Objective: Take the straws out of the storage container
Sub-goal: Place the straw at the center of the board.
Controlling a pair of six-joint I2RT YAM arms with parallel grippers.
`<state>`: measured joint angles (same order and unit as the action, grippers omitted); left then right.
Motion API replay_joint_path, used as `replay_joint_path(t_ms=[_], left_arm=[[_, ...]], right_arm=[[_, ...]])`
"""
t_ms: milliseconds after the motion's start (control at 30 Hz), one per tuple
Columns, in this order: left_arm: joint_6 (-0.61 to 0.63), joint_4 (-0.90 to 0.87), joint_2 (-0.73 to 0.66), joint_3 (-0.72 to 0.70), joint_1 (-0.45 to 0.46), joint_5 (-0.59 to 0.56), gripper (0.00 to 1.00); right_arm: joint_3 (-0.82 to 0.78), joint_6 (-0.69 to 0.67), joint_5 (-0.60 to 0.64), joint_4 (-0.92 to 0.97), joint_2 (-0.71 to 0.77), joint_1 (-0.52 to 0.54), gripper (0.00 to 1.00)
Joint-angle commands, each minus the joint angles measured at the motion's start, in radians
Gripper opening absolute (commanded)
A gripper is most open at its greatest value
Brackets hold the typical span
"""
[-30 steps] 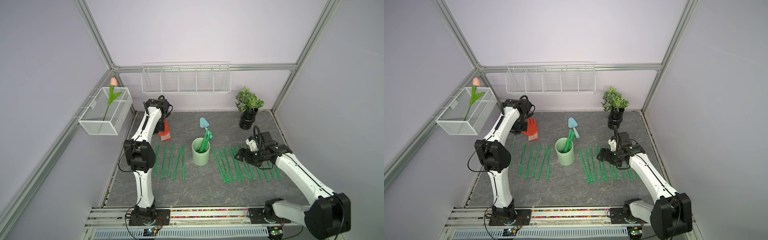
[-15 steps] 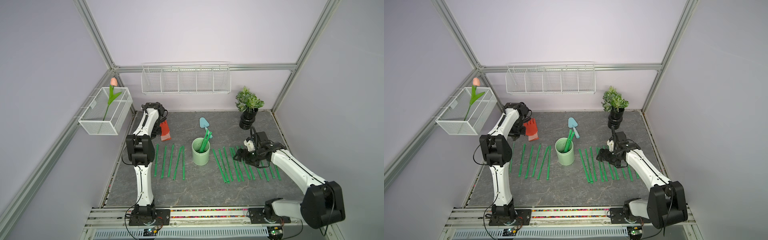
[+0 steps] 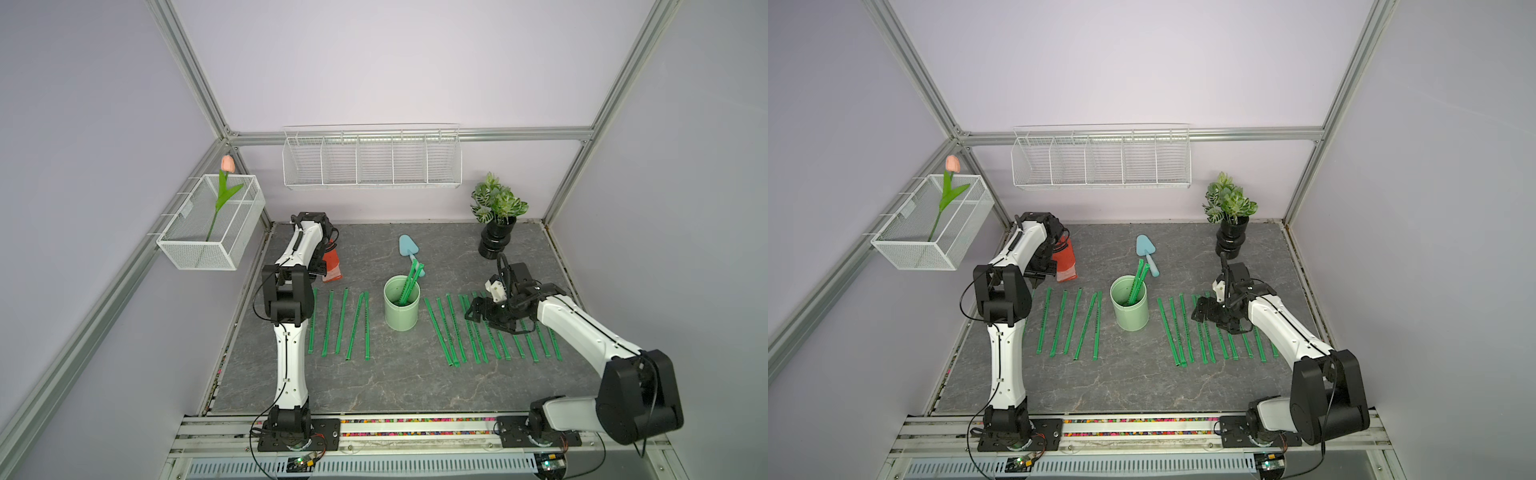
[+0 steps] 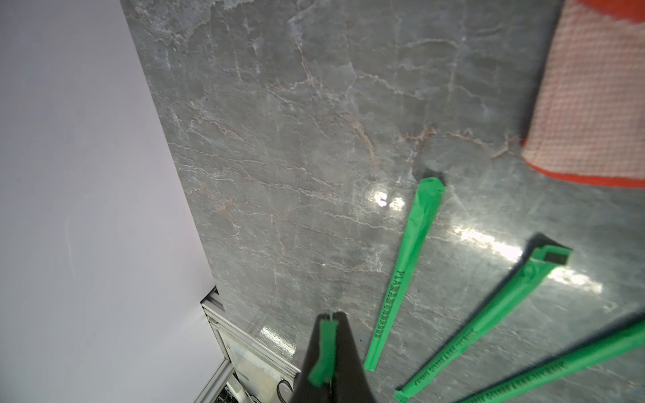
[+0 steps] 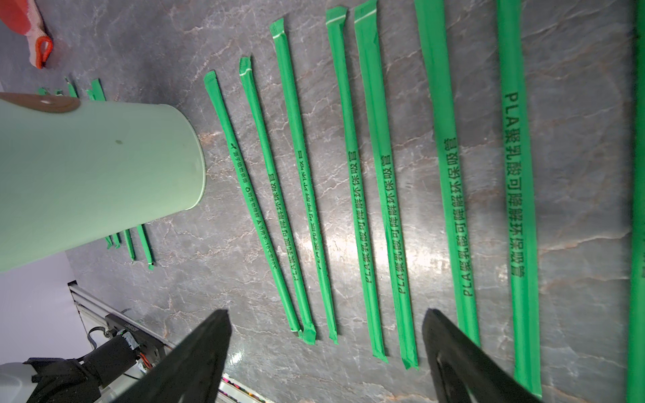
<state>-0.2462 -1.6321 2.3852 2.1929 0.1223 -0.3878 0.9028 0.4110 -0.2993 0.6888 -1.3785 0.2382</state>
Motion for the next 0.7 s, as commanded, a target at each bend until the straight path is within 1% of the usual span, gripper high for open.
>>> replay_joint_path(t_ms=[0, 533, 667], left_arm=[[0.01, -0.056, 0.024, 0.037, -0.013, 0.009, 0.02], [0.021, -0.052, 0.082, 0.072, -0.035, 0.025, 0.03], [0.02, -0.051, 0.085, 0.076, -0.036, 0.025, 0.05]], right_arm=[[-0.018, -0.014, 0.006, -0.016, -0.025, -0.001, 0.89], [0.016, -0.02, -0.004, -0.032, -0.1, 0.0, 0.89], [0.021, -0.02, -0.01, -0.036, -0.109, 0.001, 0.89]])
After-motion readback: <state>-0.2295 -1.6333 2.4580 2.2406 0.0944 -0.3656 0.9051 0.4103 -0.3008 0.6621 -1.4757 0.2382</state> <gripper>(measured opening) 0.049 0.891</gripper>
